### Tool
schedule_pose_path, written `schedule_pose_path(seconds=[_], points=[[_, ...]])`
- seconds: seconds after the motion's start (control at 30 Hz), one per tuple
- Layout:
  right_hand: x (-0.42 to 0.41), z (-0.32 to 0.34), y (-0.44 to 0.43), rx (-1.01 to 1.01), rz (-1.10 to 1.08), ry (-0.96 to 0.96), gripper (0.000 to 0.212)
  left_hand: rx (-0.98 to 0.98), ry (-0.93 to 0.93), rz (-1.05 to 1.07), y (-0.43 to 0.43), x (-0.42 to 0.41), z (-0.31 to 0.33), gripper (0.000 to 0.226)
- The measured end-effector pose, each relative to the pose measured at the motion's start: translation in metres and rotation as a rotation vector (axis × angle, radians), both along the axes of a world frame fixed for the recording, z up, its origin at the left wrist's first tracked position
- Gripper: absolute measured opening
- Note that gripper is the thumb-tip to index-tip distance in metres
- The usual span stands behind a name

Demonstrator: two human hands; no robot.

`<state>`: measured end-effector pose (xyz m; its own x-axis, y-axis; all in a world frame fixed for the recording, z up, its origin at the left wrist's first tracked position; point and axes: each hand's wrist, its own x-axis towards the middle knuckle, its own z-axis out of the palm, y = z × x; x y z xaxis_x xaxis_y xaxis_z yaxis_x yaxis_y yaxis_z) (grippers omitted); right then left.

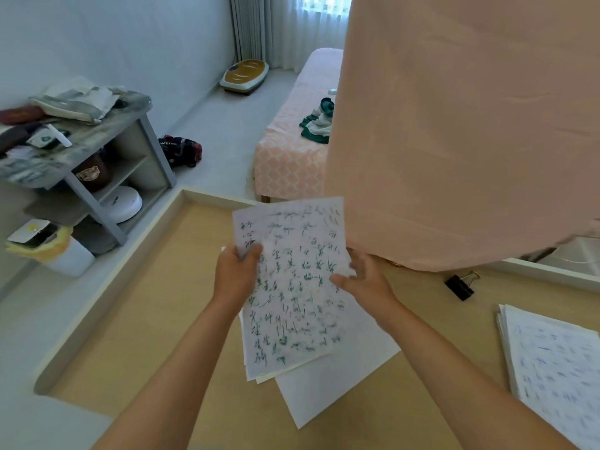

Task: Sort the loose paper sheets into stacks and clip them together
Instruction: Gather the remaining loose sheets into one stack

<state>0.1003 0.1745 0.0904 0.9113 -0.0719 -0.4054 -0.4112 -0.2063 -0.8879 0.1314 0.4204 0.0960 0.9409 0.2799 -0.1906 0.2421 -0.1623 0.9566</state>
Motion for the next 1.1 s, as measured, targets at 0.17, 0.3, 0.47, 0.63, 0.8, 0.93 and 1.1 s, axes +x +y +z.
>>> schedule_pose_path(seconds=[0.17, 0.3, 0.47, 0.63, 0.8, 0.93, 1.1], points=[[-0.011, -0.044, 0.024, 0.002, 0.07, 0.226, 0.019, 0.069, 0.292, -0.077, 0.012, -0.019, -0.052, 0.015], [-0.003, -0.074, 0.04, -0.175, -0.011, 0.182, 0.019, 0.109, 0.428, -0.102, 0.023, -0.024, -0.086, 0.04], [0.021, -0.099, 0.024, -0.47, 0.079, 0.157, 0.045, 0.283, 0.397, 0.047, 0.032, -0.011, -0.107, 0.04], [0.054, -0.112, -0.009, -0.69, -0.09, 0.269, 0.054, 0.642, 0.501, -0.19, 0.028, -0.008, -0.124, 0.115], [0.074, -0.119, -0.021, -0.43, -0.106, 0.341, 0.049, 0.769, 0.484, -0.28, 0.017, -0.002, -0.142, 0.104], [0.077, -0.123, -0.015, -0.568, -0.09, 0.161, 0.031, 0.794, 0.402, -0.321, 0.009, 0.008, -0.146, 0.081], [0.067, -0.087, 0.011, -0.876, -0.125, -0.265, 0.011, 0.86, 0.444, -0.369, 0.005, 0.011, -0.144, 0.073]])
